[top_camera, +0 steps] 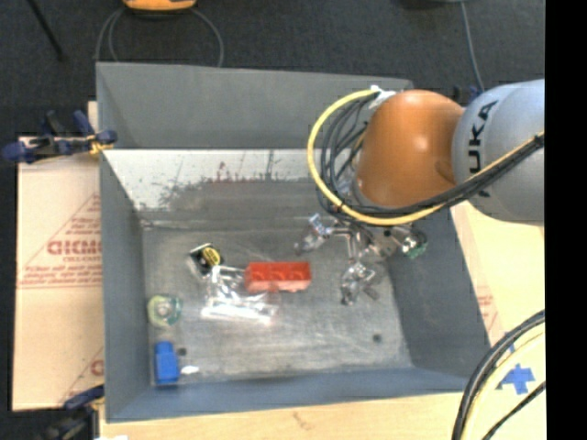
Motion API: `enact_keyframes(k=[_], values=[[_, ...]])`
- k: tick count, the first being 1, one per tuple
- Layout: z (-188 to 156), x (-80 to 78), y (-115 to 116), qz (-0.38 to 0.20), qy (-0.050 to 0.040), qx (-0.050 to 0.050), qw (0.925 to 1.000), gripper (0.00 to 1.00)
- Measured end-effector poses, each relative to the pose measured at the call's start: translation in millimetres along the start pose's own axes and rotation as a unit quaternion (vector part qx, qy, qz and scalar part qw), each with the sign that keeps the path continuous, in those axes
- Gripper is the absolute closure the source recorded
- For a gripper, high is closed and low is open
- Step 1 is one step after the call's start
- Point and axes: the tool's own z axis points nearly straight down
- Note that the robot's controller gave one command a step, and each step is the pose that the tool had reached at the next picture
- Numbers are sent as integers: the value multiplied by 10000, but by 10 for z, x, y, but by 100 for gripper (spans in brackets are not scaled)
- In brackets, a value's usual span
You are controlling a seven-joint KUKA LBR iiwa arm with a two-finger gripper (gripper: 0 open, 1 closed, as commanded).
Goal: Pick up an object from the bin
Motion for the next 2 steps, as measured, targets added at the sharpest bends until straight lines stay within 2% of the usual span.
enact_keyframes(k=[1,2], values=[[934,-434,174,-360,-23,10,9993,0],[908,-407,714,-605,-43,25,9982,0]])
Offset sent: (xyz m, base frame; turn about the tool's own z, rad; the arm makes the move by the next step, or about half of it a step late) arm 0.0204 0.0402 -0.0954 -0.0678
